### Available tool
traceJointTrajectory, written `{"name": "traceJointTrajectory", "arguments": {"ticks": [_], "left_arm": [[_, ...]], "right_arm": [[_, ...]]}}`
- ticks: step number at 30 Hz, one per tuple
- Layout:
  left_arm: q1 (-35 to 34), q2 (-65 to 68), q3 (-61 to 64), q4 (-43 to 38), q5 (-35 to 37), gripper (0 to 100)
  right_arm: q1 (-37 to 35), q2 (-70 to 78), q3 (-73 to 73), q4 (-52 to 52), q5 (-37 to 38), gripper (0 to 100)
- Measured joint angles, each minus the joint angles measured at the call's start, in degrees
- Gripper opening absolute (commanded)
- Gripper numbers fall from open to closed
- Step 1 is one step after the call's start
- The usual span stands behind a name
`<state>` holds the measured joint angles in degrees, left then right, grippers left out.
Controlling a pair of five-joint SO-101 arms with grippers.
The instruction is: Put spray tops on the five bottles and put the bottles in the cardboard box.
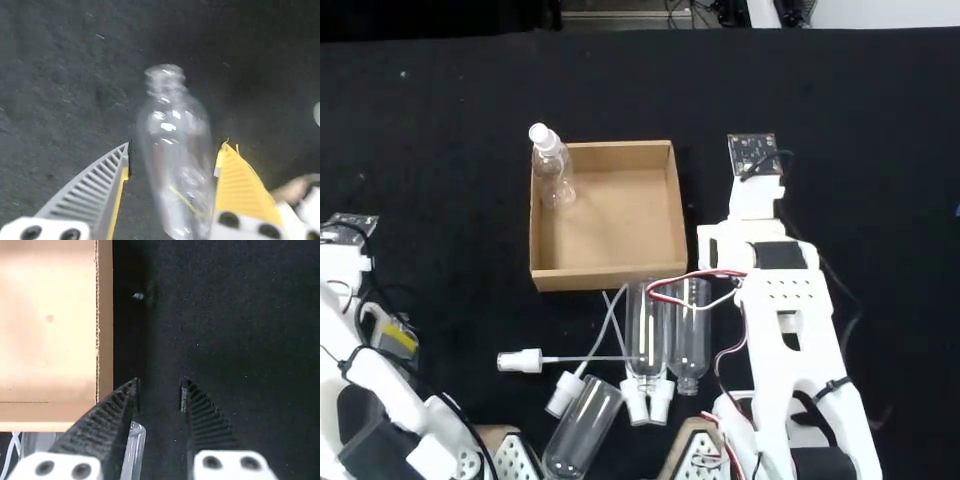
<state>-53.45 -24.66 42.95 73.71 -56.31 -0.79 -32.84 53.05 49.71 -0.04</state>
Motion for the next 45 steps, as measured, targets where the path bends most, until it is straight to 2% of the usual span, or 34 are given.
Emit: {"name": "traceJointTrajectory", "arguments": {"ticks": [6, 12, 15, 18, 22, 24, 27, 36, 41, 45], "left_arm": [[-0.26, 0.0, 6.15, -3.6, 0.0, 26], [-0.7, -0.09, 11.78, -13.27, 0.0, 26], [-0.7, -0.09, 12.31, -15.47, 0.0, 26], [-0.44, -0.09, 12.31, -15.82, 0.0, 24], [-0.09, -0.09, 12.31, -15.91, 0.0, 7], [-0.09, -0.09, 11.52, -16.0, -0.09, 4], [-2.02, -0.09, 9.85, -16.0, -2.9, 4], [-14.51, -0.09, 5.19, -16.0, -19.08, 4], [-15.38, -0.09, 4.84, -16.0, -19.16, 4], [-13.89, -0.09, 4.84, -16.0, -15.21, 4]], "right_arm": [[0.0, 0.0, 0.0, 0.0, 0.0, 12.0], [0.0, 0.0, 0.0, 0.0, 0.0, 12.0], [0.0, 0.0, 0.0, -0.18, 0.0, 12.0], [0.0, 0.0, 0.0, -0.97, 0.0, 12.0], [0.0, 0.0, 0.0, -1.05, 0.0, 12.0], [0.0, 0.0, 0.0, -1.05, 0.0, 12.0], [0.0, 0.0, 0.0, -1.05, 0.0, 12.0], [0.0, -0.18, -0.44, 1.93, 0.0, 12.0], [0.0, -4.31, -2.29, 7.65, 2.73, 12.0], [0.0, -7.56, -2.29, 10.64, 6.15, 12.0]]}}
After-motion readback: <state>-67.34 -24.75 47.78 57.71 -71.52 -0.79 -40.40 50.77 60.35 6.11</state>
